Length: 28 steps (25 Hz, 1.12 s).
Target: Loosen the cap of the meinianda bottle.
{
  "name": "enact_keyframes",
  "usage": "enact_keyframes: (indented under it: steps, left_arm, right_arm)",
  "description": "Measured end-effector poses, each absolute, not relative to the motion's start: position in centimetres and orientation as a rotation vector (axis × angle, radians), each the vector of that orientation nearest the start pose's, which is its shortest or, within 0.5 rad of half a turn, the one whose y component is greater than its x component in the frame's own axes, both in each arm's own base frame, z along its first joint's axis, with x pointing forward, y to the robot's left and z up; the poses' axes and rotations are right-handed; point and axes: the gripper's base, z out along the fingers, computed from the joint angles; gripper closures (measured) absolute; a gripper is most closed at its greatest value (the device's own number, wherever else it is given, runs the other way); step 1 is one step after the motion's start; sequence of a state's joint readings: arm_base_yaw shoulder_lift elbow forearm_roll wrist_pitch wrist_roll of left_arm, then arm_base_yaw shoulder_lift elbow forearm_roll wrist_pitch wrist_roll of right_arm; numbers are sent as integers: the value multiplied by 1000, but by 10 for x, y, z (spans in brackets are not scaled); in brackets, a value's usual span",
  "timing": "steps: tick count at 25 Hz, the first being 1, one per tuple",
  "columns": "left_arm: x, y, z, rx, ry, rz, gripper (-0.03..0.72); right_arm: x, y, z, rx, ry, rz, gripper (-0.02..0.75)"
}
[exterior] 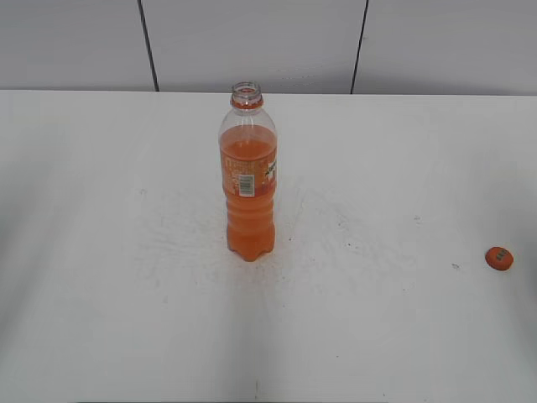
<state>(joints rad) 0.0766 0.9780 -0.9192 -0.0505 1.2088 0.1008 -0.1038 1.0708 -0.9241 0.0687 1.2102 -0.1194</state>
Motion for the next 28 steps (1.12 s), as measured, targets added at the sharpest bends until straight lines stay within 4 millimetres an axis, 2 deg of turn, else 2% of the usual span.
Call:
enact_keyframes:
  steps: [8,14,18,24,28]
  left_arm:
    - [117,5,350,27,2569,-1,145]
    - [83,2,359,30,2438,12,145]
    - [60,0,346,29,2373,20,145]
    - [42,-2,311,44,2345,16,145]
    - [17,-3,309,49,2196,26,145]
  right_arm:
    - [110,-8,310,-8,2693,-19,204]
    - [82,-10,318,-20,2573,-105,206]
    - [69,-9,319,-74,2510,-132,206]
    - [47,-4,309,-87,2399,-115,206]
    - [27,-1,307,-84,2272,-120,206]
